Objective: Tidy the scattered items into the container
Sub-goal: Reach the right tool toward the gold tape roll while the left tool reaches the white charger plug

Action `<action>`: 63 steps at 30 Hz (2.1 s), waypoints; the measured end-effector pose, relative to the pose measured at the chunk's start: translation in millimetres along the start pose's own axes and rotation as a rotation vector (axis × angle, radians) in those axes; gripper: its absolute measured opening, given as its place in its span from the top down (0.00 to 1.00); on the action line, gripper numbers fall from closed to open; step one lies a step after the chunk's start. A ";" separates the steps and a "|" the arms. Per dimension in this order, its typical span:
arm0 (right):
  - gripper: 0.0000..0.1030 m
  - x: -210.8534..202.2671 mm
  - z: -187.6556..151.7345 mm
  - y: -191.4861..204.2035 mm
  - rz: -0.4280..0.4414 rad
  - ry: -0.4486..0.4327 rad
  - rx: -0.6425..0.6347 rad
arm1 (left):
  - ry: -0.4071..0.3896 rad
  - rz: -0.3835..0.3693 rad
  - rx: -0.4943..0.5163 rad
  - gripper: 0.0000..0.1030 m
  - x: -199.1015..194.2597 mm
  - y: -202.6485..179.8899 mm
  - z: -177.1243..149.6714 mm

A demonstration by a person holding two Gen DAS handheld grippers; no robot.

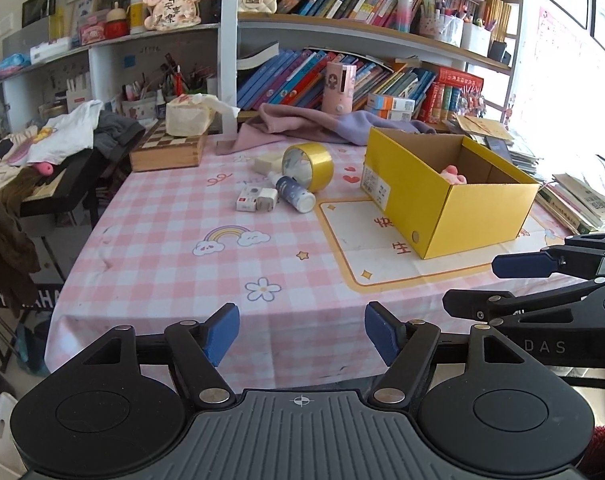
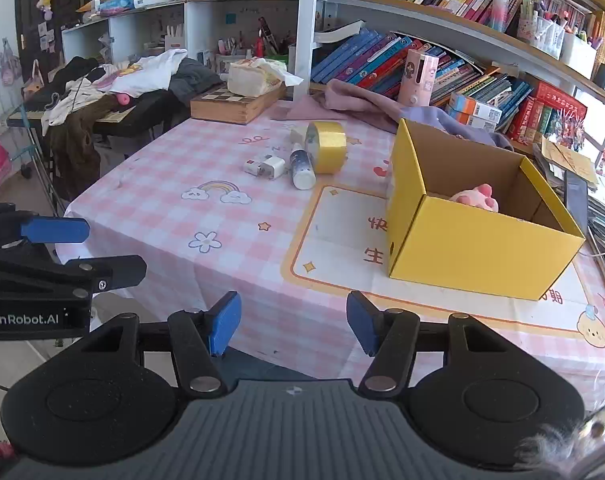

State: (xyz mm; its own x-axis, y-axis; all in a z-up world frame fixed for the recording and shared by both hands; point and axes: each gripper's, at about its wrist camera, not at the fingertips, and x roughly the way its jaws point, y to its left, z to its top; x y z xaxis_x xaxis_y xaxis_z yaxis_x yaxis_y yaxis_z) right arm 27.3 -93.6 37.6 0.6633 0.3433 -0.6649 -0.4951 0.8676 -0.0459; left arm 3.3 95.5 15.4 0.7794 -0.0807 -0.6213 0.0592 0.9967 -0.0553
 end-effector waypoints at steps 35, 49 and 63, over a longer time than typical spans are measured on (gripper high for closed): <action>0.45 144.2 109.1 -33.9 0.074 0.018 -0.051 | 0.102 0.098 -0.012 0.28 123.2 40.0 76.7; 0.45 217.0 166.9 -54.6 0.058 0.021 -0.055 | 0.118 0.101 0.016 0.30 191.3 57.0 115.2; 0.45 269.2 192.0 -64.2 0.021 0.081 -0.060 | 0.175 -0.006 0.140 0.62 270.1 42.4 131.3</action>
State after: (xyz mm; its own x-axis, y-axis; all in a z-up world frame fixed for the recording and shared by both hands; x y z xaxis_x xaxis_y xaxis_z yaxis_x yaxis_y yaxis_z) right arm 345.4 12.2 4.7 0.6065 0.3288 -0.7239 -0.5427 0.8366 -0.0747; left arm 298.2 116.8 -52.1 0.6596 -0.0739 -0.7480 0.1589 0.9864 0.0426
